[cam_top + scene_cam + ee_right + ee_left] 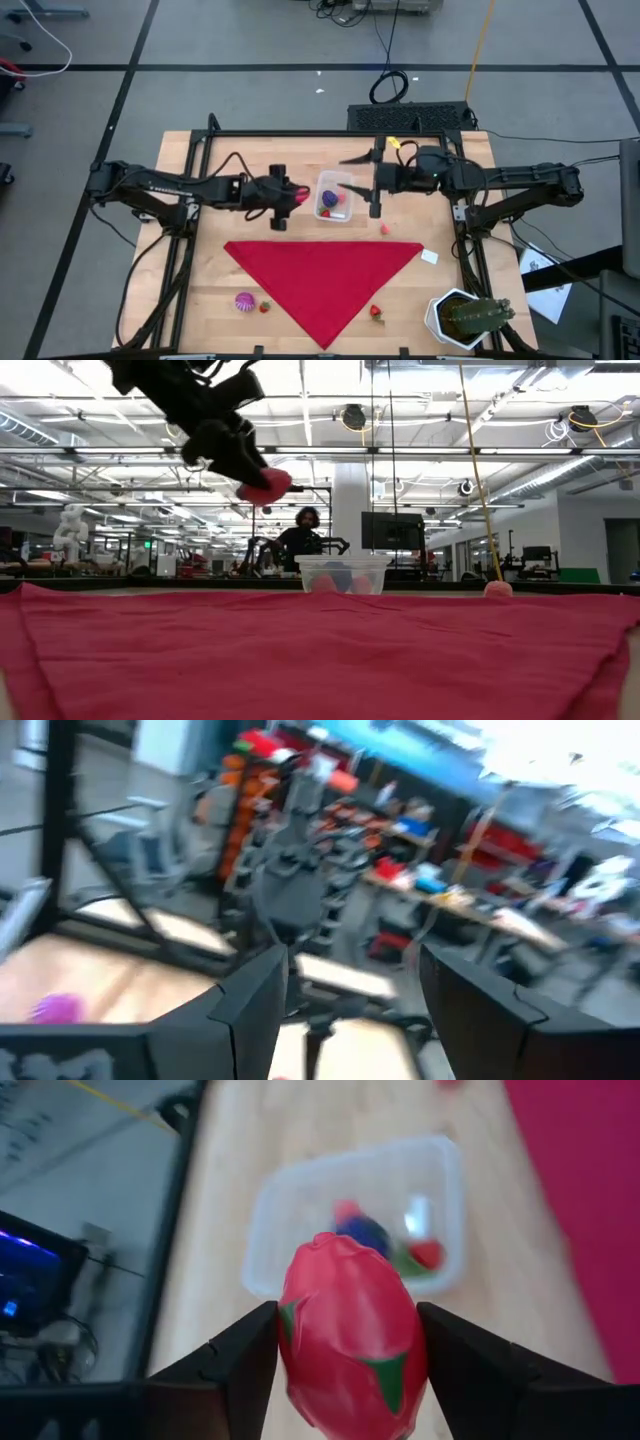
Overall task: Pick and placing Produce into tupperware
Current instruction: Put the red and green dragon fruit into the transparent bin
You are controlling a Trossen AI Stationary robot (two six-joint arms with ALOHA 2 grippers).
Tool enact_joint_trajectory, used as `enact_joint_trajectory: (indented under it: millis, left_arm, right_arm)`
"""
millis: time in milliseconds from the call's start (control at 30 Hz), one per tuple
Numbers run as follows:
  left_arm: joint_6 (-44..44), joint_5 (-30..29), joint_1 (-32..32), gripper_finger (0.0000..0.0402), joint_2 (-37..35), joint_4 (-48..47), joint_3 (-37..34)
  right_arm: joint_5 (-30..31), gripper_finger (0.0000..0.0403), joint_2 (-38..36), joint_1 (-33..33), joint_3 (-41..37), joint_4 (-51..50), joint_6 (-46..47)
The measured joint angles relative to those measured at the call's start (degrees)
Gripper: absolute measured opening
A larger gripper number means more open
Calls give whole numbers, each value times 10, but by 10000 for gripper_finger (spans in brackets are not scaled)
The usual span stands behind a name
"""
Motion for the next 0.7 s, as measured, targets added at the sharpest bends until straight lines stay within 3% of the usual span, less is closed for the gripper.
enact_joint_trajectory:
  millis: [133, 367, 600, 700]
  left_arm:
    - [10, 25, 31, 229, 22, 62, -1]
    - [24, 86, 72, 230, 121, 196, 11]
    - [27, 88, 80, 230, 226, 185, 113]
    - [25, 89, 80, 230, 264, 126, 167]
  right_arm:
    - [34, 220, 0, 0, 0, 55, -33]
    - [37, 220, 0, 0, 0, 138, -72]
    - [37, 220, 0, -1, 0, 149, -87]
    - [38, 220, 0, -2, 0, 148, -87]
